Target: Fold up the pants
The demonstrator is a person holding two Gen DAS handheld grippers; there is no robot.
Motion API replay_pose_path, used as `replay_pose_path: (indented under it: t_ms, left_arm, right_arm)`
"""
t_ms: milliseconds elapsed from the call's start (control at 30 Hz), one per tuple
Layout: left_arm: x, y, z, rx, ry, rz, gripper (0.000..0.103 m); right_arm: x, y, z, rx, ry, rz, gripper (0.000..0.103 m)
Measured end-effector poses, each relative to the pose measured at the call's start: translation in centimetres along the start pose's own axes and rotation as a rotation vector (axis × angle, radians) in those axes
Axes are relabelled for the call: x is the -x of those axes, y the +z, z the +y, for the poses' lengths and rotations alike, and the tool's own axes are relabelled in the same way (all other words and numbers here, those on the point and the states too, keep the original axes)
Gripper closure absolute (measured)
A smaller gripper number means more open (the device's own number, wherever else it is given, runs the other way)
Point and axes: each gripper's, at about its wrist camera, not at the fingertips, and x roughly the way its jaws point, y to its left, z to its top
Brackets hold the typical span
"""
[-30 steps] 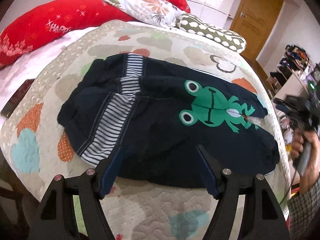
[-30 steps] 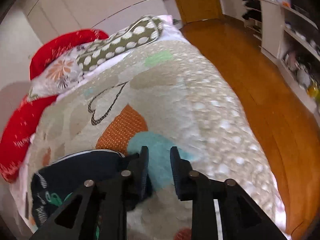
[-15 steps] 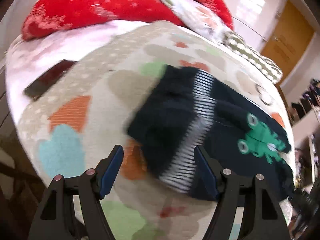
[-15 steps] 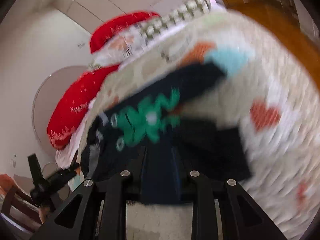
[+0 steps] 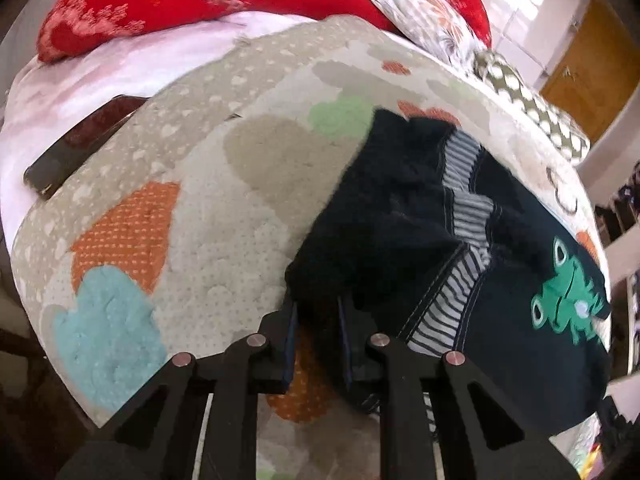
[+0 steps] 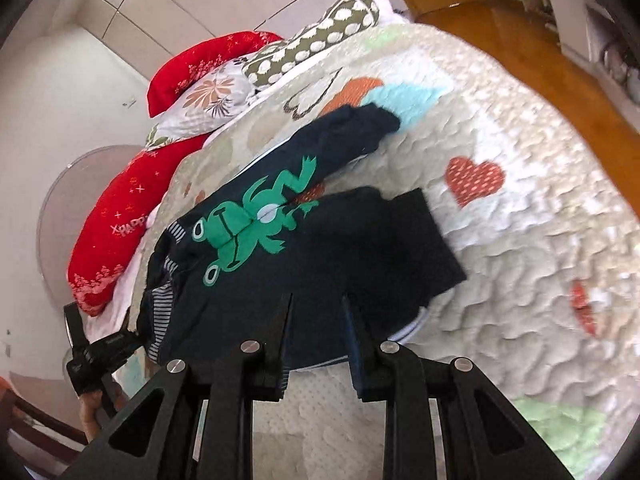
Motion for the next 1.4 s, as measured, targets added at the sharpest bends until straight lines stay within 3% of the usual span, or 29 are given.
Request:
replay_pose_path:
  t_ms: [133, 200, 267, 400, 500, 567, 667, 800, 933, 1033, 1100, 1200, 1400]
  left_arm:
    - [0.8, 0.3, 1.7, 0.026, 0.007, -0.007, 0.087]
    - [0.6, 0.2, 2.0, 0.02, 0.049, -0.014, 0.087]
    - [0.3, 0.1, 2.2, 0.022, 0.05, 0.002, 0.082]
    - [1.1, -0.1, 4.3, 0.094, -0.02, -0.006, 0.058]
    - [1.7, -0.3, 6.0, 0.146, -0.094, -0.002, 0.055]
    - [2.5, -0.5, 5.9, 0.126, -0.093, -0.016, 0.055]
    - [4.4, -0.6, 4.5, 0.042, -0.023, -0.094, 0.055]
    - [6.9, -0.7, 2.9, -0.02, 0.005, -0.188, 0.039]
    - [8.5, -0.9, 1.1, -0.093, 0.034, -0.255, 0.033]
    - [9.0, -1.6, -1.1, -0.186, 0.087, -0.302, 0.032]
    - [9.2, -2.3, -2.2, -0.243, 0.11, -0.312, 0.032]
    - [9.2, -2.8, -3.4, -0.273, 0.099, -0.301, 0.032]
    - [8.8, -3.4, -4.8, -0.301, 0.097, -0.269, 0.031]
  right_arm:
    - [0.5, 0.2, -0.1, -0.003, -0.029, -0.008, 0.078]
    - [0.1, 0.3, 0.1, 0.0, -0.026, 0.0, 0.078]
    - [-0.4, 0.4, 0.5, 0.016, -0.024, 0.012, 0.078]
    - [-1.4, 0.6, 2.2, 0.069, -0.031, 0.042, 0.074]
    - [-2.2, 0.9, 3.8, 0.128, -0.041, 0.064, 0.072]
    - [-3.0, 1.1, 4.7, 0.159, -0.044, 0.077, 0.07]
    - [-4.9, 1.0, 5.4, 0.176, -0.066, 0.102, 0.066]
    - [-7.1, 0.7, 4.8, 0.142, -0.12, 0.143, 0.063]
    - [-7.1, 0.4, 3.9, 0.109, -0.084, 0.138, 0.061]
    - [-7.0, 0.5, 3.2, 0.071, -0.021, 0.141, 0.047]
    - [-7.2, 0.3, 3.7, 0.105, 0.007, 0.15, 0.033]
    - [-7.4, -0.3, 4.6, 0.157, 0.033, 0.139, 0.016]
    - [-7.7, -1.0, 5.4, 0.216, 0.053, 0.106, 0.004]
